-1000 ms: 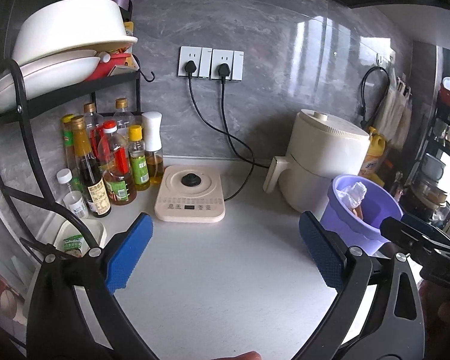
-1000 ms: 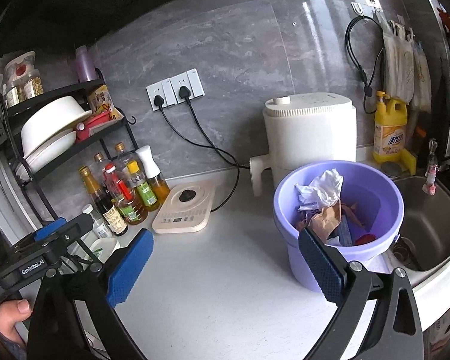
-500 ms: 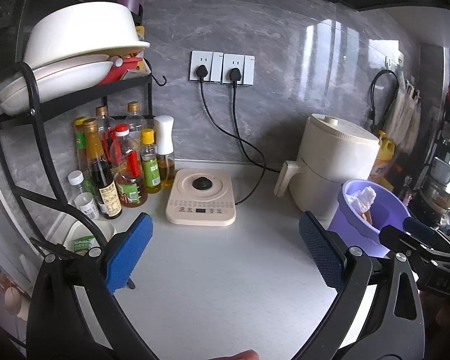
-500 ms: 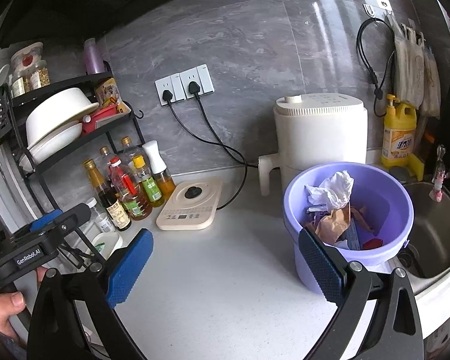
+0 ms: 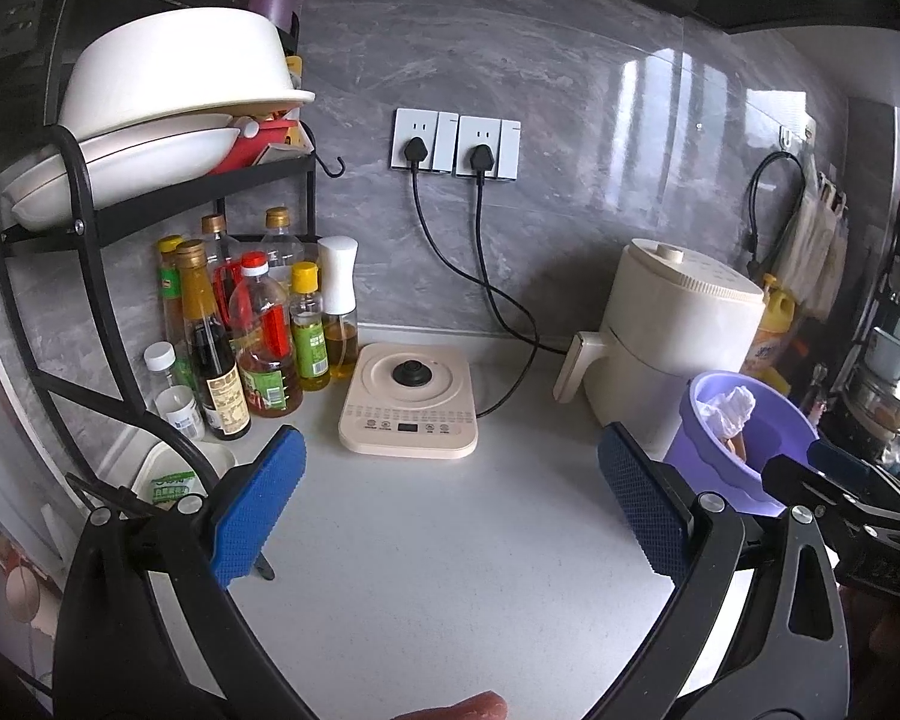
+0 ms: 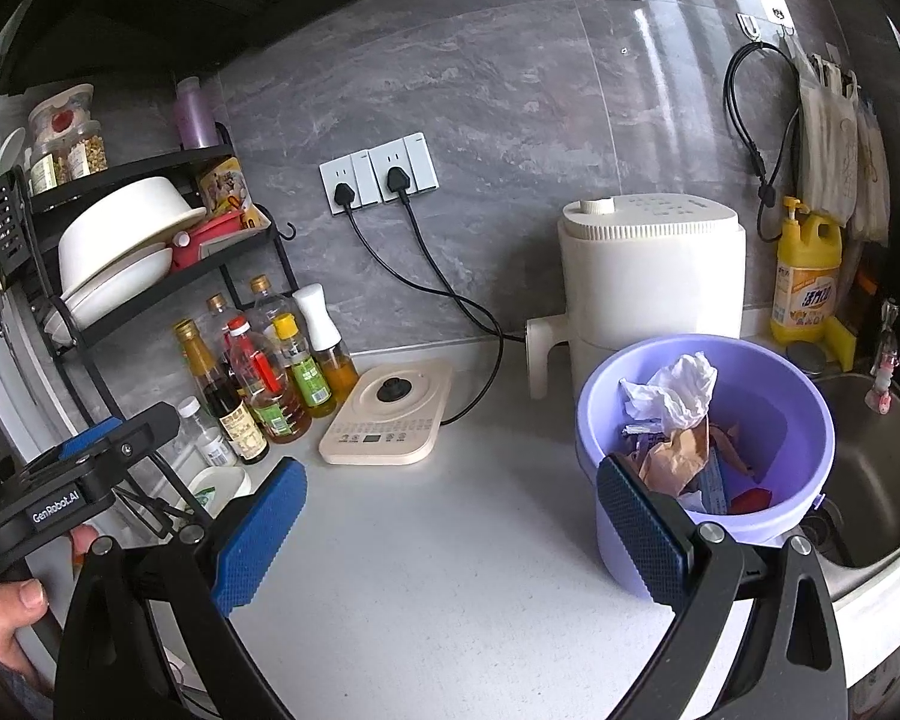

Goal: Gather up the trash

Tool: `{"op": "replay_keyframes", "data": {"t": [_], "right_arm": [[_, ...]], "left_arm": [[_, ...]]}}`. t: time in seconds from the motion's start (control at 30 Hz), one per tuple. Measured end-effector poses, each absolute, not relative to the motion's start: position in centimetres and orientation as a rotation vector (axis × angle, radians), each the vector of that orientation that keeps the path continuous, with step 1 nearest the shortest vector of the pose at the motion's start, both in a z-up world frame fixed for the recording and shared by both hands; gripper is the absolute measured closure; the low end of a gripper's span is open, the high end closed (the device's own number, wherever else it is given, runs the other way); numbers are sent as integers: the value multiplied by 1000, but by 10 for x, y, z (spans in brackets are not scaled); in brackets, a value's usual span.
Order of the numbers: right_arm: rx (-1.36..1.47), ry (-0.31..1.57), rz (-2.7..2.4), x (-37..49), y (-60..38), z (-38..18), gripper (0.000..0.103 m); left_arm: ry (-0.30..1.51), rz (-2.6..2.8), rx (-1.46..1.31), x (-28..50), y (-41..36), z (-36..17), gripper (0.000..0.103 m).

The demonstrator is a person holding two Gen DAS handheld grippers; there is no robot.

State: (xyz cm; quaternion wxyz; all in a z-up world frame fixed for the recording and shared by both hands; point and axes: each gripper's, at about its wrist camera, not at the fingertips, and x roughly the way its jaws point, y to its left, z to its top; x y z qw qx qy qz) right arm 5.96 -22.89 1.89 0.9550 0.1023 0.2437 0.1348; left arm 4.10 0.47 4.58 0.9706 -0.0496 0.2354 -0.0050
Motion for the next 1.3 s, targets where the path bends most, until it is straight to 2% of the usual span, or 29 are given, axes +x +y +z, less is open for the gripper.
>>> {"op": "replay_keyframes", "data": {"t": [1.3], "right_arm": [[210,503,235,57,-242,13,8]], "left_arm": [[502,5,-108,50,-7,38,6]]}}
